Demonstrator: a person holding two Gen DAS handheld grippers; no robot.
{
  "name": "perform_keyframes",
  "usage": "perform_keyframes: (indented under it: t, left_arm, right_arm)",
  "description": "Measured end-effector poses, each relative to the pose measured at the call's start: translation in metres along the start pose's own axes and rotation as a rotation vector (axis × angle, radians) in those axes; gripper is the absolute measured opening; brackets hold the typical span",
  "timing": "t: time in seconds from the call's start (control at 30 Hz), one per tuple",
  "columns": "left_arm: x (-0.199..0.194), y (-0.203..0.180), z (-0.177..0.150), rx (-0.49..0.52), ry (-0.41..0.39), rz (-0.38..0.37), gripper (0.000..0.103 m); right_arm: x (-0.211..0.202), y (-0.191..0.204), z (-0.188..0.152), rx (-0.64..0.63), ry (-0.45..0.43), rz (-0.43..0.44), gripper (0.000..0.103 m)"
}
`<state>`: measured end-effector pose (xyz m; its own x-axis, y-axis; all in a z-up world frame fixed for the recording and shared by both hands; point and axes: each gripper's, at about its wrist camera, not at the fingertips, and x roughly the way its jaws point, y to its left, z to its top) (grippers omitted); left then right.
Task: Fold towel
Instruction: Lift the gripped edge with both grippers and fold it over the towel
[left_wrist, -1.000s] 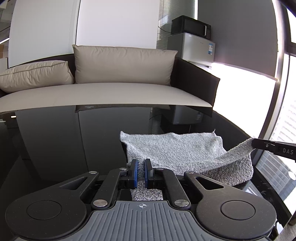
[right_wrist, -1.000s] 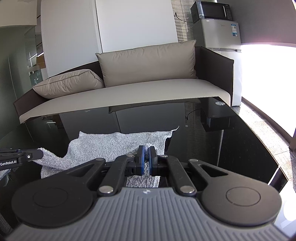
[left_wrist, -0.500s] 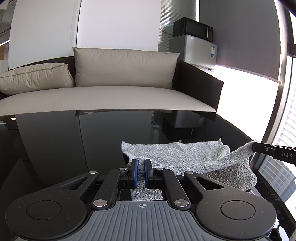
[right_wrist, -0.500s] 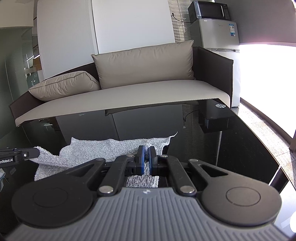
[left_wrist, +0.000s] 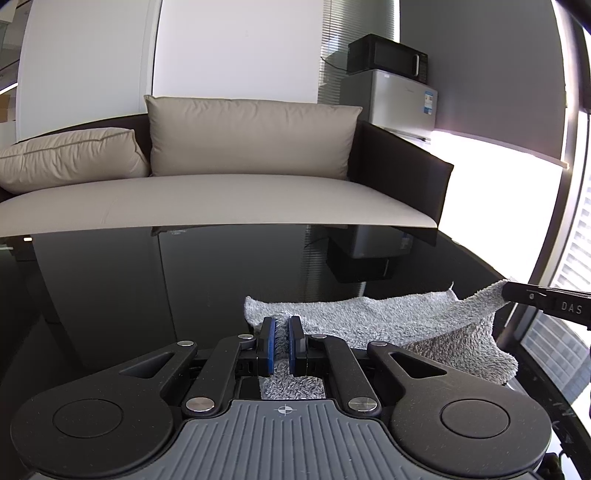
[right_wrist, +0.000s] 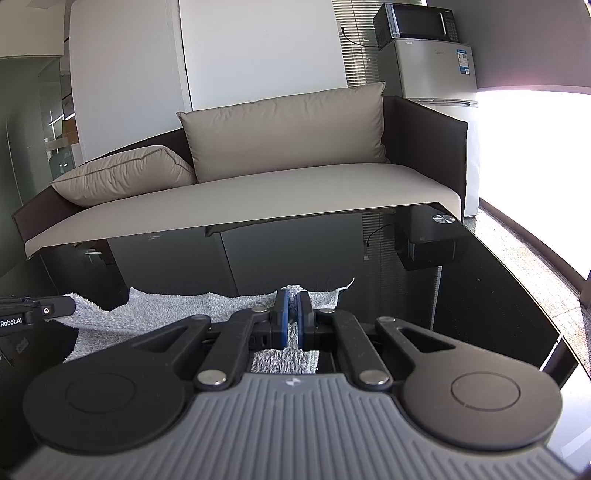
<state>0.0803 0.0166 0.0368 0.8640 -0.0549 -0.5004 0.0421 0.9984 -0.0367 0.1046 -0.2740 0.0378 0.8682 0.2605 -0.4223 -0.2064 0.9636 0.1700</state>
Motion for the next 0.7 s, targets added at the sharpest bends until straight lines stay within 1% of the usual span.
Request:
perform_keyframes:
  t: [0.7]
  left_arm:
    - [0.03, 0.004, 0.011, -0.006, 0.015, 0.004, 0.007]
  right_arm:
    - [0.033, -0.002, 0.009, 0.004, 0.01, -0.015, 0.004]
